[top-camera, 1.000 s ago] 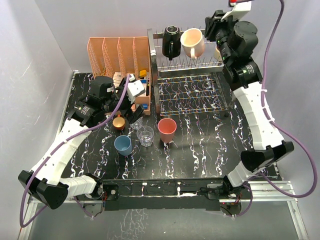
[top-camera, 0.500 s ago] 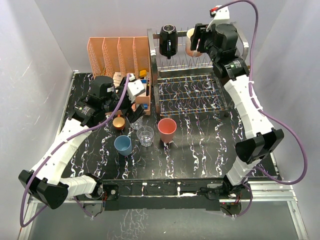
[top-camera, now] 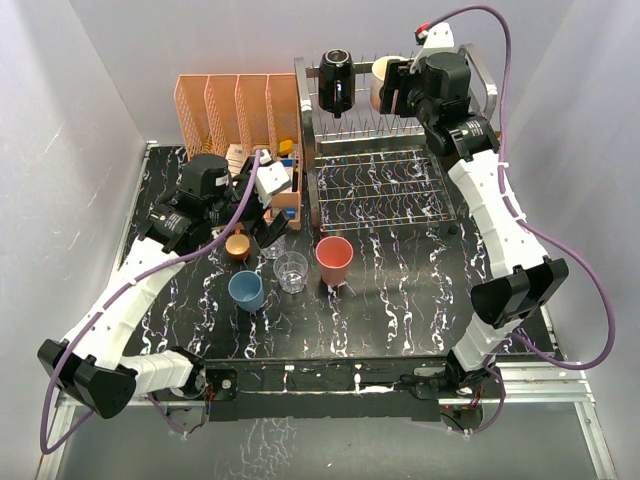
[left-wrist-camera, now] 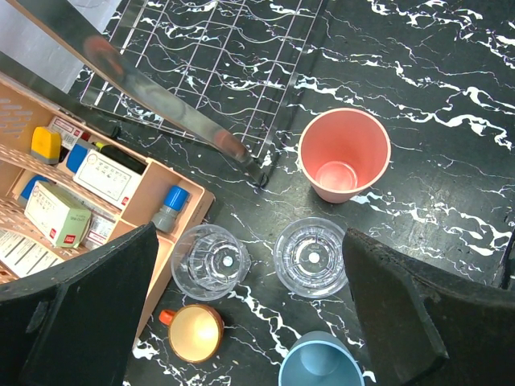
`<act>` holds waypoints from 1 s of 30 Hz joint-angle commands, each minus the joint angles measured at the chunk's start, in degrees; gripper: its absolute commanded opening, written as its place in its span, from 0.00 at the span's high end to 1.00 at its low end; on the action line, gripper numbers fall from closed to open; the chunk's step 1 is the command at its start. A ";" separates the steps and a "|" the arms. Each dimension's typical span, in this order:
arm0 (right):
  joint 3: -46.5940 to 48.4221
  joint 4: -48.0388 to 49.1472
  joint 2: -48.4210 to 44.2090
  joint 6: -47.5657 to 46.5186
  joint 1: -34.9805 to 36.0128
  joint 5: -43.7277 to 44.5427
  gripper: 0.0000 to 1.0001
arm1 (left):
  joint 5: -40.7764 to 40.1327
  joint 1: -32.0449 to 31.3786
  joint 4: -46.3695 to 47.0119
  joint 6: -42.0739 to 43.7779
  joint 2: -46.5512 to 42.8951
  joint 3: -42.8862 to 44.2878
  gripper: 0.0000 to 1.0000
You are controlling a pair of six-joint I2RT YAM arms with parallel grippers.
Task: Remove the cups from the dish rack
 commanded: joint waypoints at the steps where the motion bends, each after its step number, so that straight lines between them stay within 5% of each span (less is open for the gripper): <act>1: 2.83 -2.53 -1.22 0.57 0.91 -0.12 0.36 | 1.39 -0.07 0.75 0.00 -2.16 -0.65 0.04; 17: 14.64 -8.58 8.65 1.53 1.02 6.06 0.65 | 1.23 -0.11 0.29 0.31 -3.03 -1.06 0.04; 23: 9.89 -0.67 4.73 1.25 1.02 5.13 0.90 | 1.27 -0.11 0.50 0.18 -2.92 -1.02 0.04; 30: 4.06 13.08 -1.18 0.35 0.94 4.68 0.93 | 1.07 -0.05 0.55 0.09 -3.31 -1.06 0.04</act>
